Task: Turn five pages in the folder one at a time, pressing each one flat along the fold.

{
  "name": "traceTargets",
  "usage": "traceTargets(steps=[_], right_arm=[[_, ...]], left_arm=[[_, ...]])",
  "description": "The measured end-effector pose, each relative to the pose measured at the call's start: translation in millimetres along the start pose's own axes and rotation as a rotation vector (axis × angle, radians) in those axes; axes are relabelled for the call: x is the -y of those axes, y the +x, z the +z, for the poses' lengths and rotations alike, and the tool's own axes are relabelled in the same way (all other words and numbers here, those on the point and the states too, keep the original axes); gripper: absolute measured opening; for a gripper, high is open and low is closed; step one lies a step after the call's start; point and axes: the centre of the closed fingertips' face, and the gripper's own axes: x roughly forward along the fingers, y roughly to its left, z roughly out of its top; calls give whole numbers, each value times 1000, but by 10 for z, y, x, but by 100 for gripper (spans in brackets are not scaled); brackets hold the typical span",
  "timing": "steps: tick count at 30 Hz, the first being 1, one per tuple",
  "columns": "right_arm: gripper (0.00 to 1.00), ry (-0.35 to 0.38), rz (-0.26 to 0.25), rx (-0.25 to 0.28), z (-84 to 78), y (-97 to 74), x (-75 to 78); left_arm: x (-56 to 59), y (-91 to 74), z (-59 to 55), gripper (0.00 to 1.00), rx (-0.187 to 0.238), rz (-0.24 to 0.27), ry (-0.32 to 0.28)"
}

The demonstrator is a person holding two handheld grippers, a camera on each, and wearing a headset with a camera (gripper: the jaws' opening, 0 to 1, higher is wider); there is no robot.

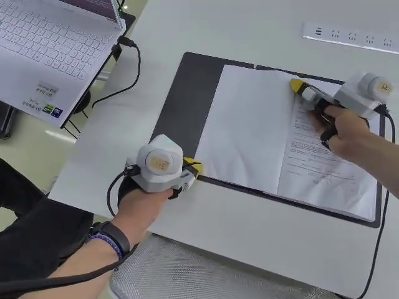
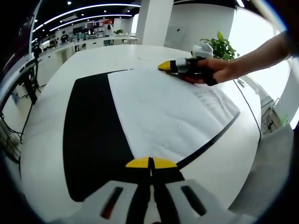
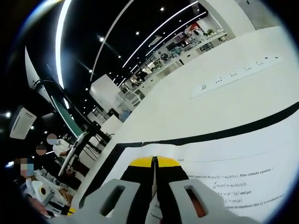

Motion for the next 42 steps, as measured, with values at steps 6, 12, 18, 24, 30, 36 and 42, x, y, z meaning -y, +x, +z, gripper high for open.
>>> traceTargets(steps=[6,12,18,24,30,36,42], right_arm=[[0,-51,58,-42,-111,-17,25],[0,-72,97,-60,-298,-187,-110],[0,-74,124,-74,-455,-342,-249],[0,-71,156,-89,-614,-515,-374],[0,-43,176,-90,-738,-655,-469],[0,-80,216,-137,-931,-802,-616],[0,-98,241,-180,-1095,-915,-731]], left_arm=[[-3,2,-2,0,1,-1,-4],[-9,3,-7,0,5,-3,-5],[-5,1,-6,0,4,-6,-8],[-4,2,-5,0,4,-5,-7],[-1,0,-3,0,6,-6,-10],[-2,3,-1,0,-5,-9,0],[0,1,-1,0,1,-6,-7]])
